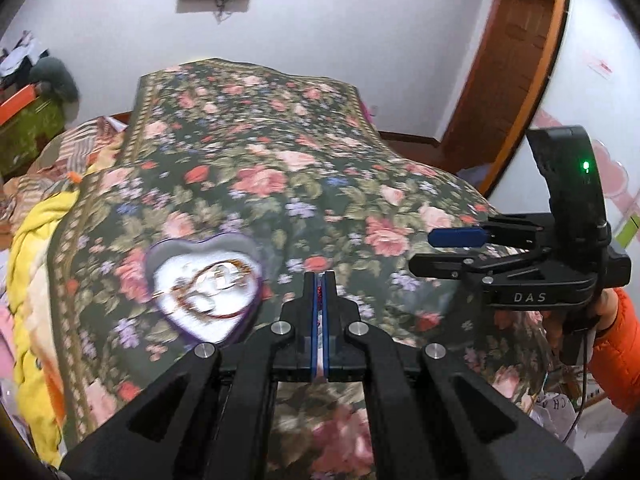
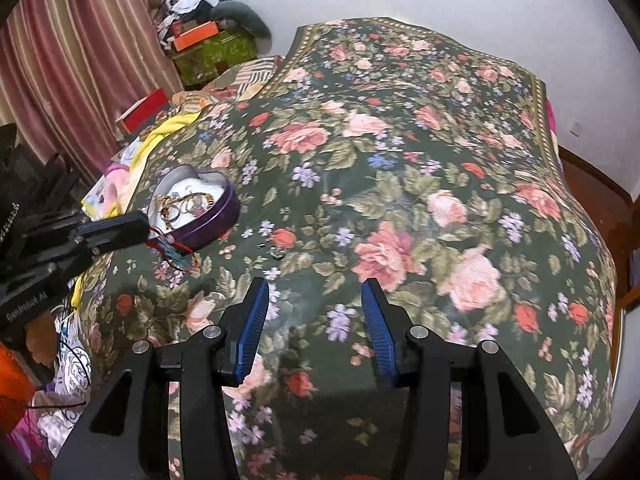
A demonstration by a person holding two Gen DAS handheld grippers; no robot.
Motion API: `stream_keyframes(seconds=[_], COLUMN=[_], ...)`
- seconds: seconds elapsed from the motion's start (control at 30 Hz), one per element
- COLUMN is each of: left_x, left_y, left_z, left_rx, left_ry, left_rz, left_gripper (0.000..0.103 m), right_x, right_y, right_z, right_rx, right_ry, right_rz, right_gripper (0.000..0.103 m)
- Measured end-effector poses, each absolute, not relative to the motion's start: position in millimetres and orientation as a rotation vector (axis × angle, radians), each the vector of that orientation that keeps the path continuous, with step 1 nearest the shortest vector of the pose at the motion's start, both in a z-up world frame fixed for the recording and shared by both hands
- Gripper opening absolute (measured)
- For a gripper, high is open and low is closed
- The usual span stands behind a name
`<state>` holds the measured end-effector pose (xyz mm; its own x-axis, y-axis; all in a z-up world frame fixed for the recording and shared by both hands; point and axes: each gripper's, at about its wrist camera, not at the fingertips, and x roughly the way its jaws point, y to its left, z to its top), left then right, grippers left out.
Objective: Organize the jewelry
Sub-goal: 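Carry the charm toward the tin with the left gripper while the right gripper grasps a small silver charm, then lower both held charms into the heart tin and open both grippers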
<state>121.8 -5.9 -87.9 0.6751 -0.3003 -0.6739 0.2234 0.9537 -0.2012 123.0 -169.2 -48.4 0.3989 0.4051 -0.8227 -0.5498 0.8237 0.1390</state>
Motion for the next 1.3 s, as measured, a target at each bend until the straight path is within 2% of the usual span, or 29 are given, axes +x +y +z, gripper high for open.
stream_keyframes(seconds=[0.33, 0.6, 0.63, 0.7, 0.83, 0.9, 1.3], left_x=[121, 130, 131, 134, 137, 138, 132], left_y=[52, 64, 65, 65, 68, 68, 66], left_z=[-66, -74, -76, -80, -86, -88, -77], left_rx=[-0.171, -0.196, -0.198, -0.2, -0.217, -0.226, -0.212], left_ry=[0.686, 0.677, 0.679, 0.681, 0.684, 0.686, 0.663], left_rz=[-0.202, -0.211, -0.213, -0.214, -0.217, -0.219, -0.215], left_gripper=[0.0, 0.0, 0.0, 0.0, 0.0, 0.0, 0.0], right_x=[138, 152, 153, 153, 150, 148, 141], right_y=[-128, -109, -107, -105, -100, -98, -101], right_z=[-73, -97, -97, -96, -98, -99, -75], right_rx=[-0.204, -0.259, -0.267, -0.279, -0.31, -0.33, -0.309], right_ry=[1.053, 1.126, 1.117, 1.104, 1.078, 1.064, 0.997], right_rz=[0.643, 0.616, 0.613, 0.617, 0.619, 0.623, 0.624], right_gripper=[0.044, 0.043, 0.042, 0.032, 0.022, 0.01, 0.01])
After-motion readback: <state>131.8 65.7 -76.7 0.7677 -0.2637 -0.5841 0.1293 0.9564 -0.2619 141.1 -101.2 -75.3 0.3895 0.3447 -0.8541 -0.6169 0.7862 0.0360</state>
